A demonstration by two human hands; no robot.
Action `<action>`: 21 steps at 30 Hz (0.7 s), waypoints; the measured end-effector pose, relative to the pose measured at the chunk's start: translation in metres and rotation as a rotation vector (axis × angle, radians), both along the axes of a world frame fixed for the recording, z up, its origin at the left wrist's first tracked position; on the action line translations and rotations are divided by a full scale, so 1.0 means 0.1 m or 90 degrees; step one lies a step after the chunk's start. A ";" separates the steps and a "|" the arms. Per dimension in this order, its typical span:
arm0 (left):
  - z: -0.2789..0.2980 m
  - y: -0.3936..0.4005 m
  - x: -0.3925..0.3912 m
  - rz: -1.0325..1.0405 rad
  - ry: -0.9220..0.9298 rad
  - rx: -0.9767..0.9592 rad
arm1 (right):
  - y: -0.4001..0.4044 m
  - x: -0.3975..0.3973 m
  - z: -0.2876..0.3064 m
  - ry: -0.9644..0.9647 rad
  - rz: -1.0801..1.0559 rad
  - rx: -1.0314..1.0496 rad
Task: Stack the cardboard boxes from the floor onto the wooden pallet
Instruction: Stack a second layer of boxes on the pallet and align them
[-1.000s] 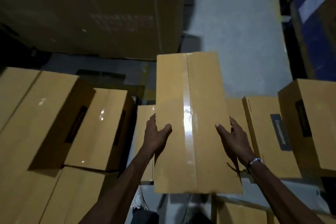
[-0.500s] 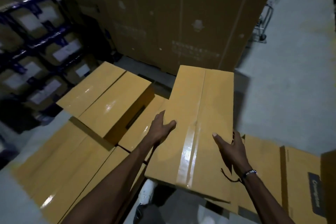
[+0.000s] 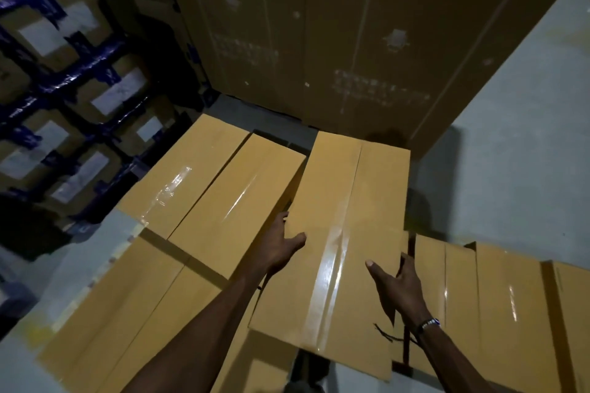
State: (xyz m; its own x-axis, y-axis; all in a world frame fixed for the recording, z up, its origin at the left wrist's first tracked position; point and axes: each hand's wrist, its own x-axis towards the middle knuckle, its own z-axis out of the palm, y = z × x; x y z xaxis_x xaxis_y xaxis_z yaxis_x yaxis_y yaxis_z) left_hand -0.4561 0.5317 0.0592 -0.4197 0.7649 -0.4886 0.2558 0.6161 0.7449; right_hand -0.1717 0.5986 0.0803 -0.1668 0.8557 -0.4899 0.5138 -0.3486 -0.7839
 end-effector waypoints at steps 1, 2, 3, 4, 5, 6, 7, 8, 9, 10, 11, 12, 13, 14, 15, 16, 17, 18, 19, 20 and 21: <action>-0.06 0.02 -0.11 -0.005 -0.006 0.000 | 0.00 -0.11 -0.07 -0.005 -0.005 -0.009; -0.15 0.06 -0.22 -0.009 -0.012 0.001 | 0.01 -0.22 -0.15 -0.009 -0.010 -0.015; -0.23 0.10 -0.32 -0.013 -0.025 -0.005 | 0.02 -0.30 -0.24 -0.014 -0.015 -0.020; -0.31 0.14 -0.41 -0.019 -0.033 -0.006 | 0.04 -0.39 -0.32 -0.021 -0.020 -0.027; -0.39 0.18 -0.48 -0.024 -0.033 -0.008 | 0.06 -0.47 -0.40 -0.026 -0.026 -0.032; -0.49 0.22 -0.55 -0.030 -0.033 -0.009 | 0.08 -0.53 -0.49 -0.031 -0.033 -0.034; -0.60 0.27 -0.62 -0.032 -0.032 -0.013 | 0.11 -0.59 -0.60 -0.037 -0.037 -0.038; -0.71 0.31 -0.68 -0.034 -0.037 -0.018 | 0.13 -0.64 -0.70 -0.041 -0.040 -0.042; -0.83 0.34 -0.73 -0.033 -0.041 -0.023 | 0.16 -0.67 -0.81 -0.047 -0.041 -0.048; -0.96 0.37 -0.78 -0.034 -0.040 -0.036 | 0.17 -0.71 -0.93 -0.055 -0.040 -0.053; -1.05 0.40 -0.81 -0.030 -0.044 -0.045 | 0.19 -0.74 -1.03 -0.064 -0.041 -0.061; -1.17 0.43 -0.85 -0.025 -0.037 -0.059 | 0.20 -0.77 -1.12 -0.070 -0.044 -0.068; -1.30 0.45 -0.89 -0.027 -0.018 -0.062 | 0.21 -0.79 -1.22 -0.074 -0.048 -0.070; -1.40 0.47 -0.92 -0.037 0.013 -0.064 | 0.22 -0.83 -1.30 -0.075 -0.050 -0.070; -1.48 0.49 -0.95 -0.049 0.049 -0.072 | 0.23 -0.86 -1.38 -0.077 -0.051 -0.071; -1.54 0.51 -0.98 -0.066 0.089 -0.078 | 0.24 -0.89 -1.45 -0.080 -0.051 -0.072; -1.61 0.52 -1.01 -0.083 0.117 -0.085 | 0.25 -0.93 -1.51 -0.084 -0.050 -0.074; -1.67 0.53 -1.04 -0.096 0.133 -0.095 | 0.27 -0.96 -1.58 -0.088 -0.045 -0.076; -1.77 0.54 -1.08 -0.101 0.138 -0.100 | 0.28 -0.99 -1.65 -0.089 -0.042 -0.077; -1.85 0.54 -1.11 -0.106 0.140 -0.105 | 0.29 -1.02 -1.70 -0.091 -0.039 -0.078; -1.93 0.55 -1.13 -0.106 0.138 -0.105 | 0.31 -1.04 -1.77 -0.094 -0.037 -0.079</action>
State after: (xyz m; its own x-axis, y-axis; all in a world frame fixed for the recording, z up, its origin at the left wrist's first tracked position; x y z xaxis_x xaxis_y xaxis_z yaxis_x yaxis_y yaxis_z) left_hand -0.5695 0.5868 -0.1334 -0.4027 0.7503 -0.5243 0.5057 0.6598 0.5558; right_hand -0.2758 0.6291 -0.0963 -0.0378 0.7935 -0.6075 0.5966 -0.4697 -0.6507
